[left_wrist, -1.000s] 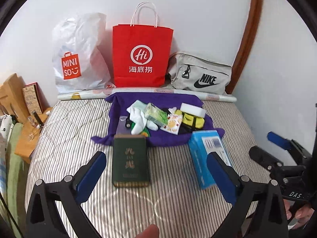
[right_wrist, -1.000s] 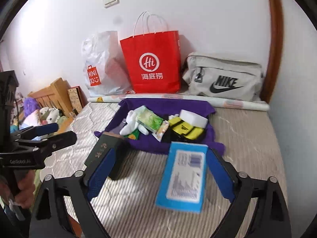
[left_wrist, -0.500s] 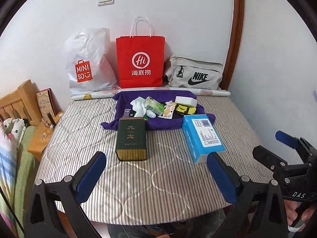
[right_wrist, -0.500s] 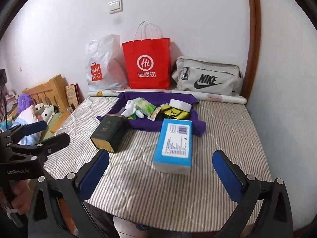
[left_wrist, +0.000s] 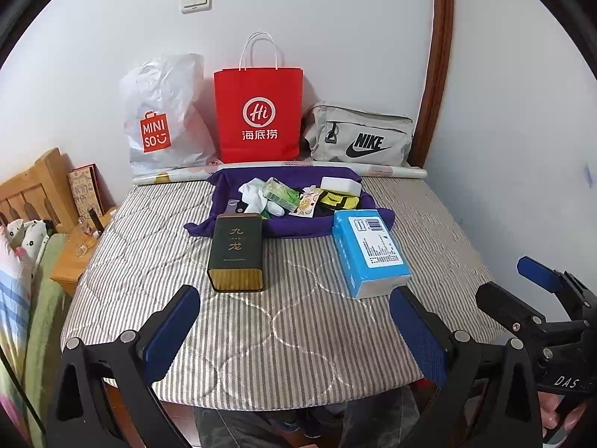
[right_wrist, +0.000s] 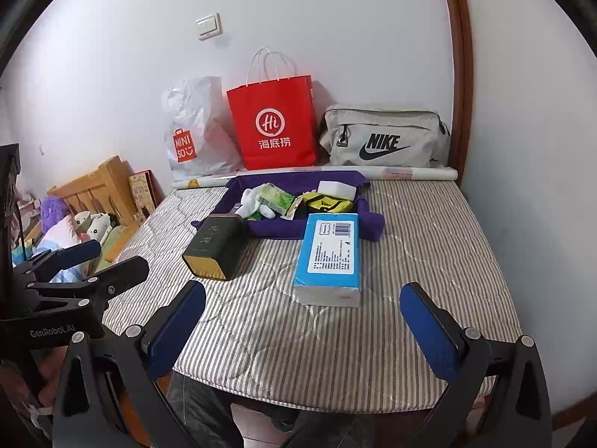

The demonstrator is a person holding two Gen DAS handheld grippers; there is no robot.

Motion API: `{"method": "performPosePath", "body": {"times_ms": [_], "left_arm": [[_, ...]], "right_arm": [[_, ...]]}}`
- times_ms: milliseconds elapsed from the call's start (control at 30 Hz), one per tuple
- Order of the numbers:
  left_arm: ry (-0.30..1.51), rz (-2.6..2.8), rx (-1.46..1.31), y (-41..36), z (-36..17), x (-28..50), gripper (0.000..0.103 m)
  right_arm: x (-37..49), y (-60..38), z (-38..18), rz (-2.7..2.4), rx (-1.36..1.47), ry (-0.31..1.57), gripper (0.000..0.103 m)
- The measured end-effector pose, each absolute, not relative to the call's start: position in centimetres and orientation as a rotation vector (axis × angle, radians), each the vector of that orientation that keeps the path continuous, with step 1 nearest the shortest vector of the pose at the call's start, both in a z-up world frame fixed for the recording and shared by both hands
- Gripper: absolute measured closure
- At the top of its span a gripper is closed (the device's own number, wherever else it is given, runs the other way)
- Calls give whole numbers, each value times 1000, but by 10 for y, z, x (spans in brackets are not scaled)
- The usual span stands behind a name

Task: Organize soft objects

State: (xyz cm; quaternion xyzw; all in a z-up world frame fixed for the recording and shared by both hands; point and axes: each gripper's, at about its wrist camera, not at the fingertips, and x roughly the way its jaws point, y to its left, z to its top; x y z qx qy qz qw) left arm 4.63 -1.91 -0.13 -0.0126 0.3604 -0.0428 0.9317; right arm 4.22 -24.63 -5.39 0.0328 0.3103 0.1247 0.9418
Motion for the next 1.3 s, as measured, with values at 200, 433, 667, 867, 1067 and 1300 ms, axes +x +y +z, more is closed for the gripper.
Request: {"method": "performPosePath", "body": {"times_ms": [200,433,667,867,1067,1300], "left_arm": [[737,-81,-36,-18,0,43,1],[737,-80,-40,-16,0,40,0],[735,-79,-47,-14,1,38,0],[735,-73,-47,-14,2,37,0],[735,-71,-49,-15,2,36,0],[735,-70,-50,-15,3,36,1]], "right_arm": [[38,-249,-52,240,62,624,1],[34,-248,-49,237,58,617,1],[31,-247,-45,236,53,608,1],[31,-246,-45,236,52,607,1],[30,-246,-44,236,52,604,1],[30,-246,-44,237,53,604,1]]}}
